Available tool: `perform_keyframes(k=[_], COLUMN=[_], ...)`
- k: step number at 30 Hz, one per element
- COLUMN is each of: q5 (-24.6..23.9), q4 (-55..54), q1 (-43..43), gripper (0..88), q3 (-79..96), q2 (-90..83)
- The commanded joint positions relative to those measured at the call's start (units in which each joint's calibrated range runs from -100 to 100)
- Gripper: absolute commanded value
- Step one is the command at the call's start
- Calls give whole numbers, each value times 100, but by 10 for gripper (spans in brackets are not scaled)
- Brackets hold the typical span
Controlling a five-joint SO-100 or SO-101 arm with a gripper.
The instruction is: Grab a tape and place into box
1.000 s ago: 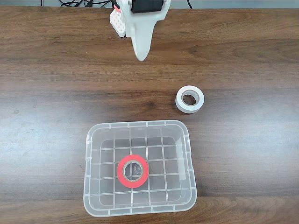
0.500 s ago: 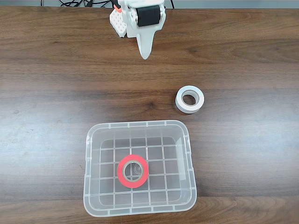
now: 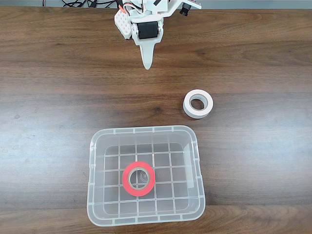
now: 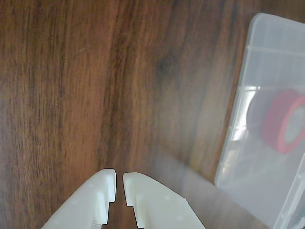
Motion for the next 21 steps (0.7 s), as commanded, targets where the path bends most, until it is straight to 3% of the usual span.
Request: perform_keyframes(k=[1,21], q5=[-33,-33], q4=[-66,-32], q1=[23,462], gripper=[14,10], q3=[340,1952], q2=[-556,-2382])
